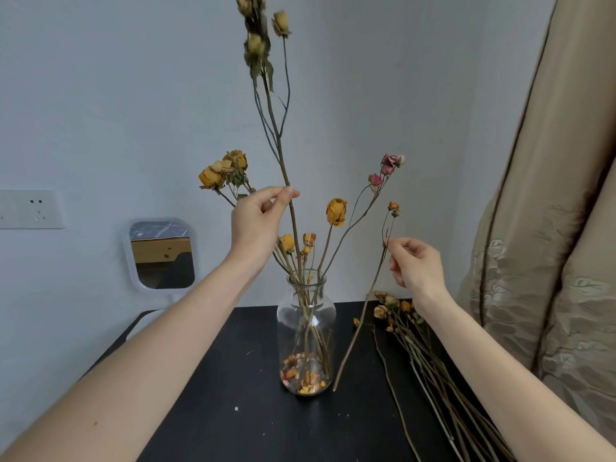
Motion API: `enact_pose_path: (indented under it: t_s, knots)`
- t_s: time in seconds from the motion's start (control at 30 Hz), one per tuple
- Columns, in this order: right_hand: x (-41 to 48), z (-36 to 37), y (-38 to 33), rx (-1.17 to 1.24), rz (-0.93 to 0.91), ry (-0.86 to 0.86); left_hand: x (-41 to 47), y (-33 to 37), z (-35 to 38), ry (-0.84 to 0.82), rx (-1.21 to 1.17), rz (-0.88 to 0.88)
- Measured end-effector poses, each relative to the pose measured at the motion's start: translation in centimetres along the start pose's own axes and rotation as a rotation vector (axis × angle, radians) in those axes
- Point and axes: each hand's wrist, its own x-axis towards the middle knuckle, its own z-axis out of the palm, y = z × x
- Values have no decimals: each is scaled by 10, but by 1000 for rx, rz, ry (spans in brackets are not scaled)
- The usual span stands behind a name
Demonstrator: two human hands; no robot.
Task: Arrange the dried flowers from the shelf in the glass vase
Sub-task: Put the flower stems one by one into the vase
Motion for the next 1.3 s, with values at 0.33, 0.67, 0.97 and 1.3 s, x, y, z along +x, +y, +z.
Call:
enact_pose_path:
  t_s: [0.33,0.67,0.97,1.3]
  knots:
    - [-2,2,7,-37,18,-3,-12,-16,12,-121,309,-82]
    - [-8,1,3,-3,-19,15,-19,-17,19,-172,233,-169]
    - [-28,-2,-30,221,-331,204,-37,-27,9,-117,110,-81]
    - [-37,11,-57,174,-689,222,-92,-84,10,-406,274,-256]
